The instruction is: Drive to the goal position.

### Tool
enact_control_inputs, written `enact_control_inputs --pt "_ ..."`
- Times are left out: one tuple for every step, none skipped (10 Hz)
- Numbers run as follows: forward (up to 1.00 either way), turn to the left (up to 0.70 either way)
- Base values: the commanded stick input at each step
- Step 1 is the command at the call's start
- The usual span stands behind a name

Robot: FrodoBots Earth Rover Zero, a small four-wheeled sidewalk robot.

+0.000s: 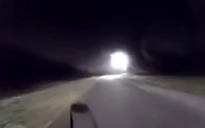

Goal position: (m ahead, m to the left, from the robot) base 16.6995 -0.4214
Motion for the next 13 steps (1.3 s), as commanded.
enact_control_inputs --pt "1.00 -0.01" --pt "1.00 0.00" --pt "1.00 0.00" --pt "1.00 0.00" --pt "1.00 0.00" --pt "1.00 0.00" --pt "1.00 0.00" --pt "1.00 0.02" --pt "1.00 0.03" --pt "1.00 0.04" --pt "1.00 0.05" --pt "1.00 0.06" --pt "1.00 0.11"
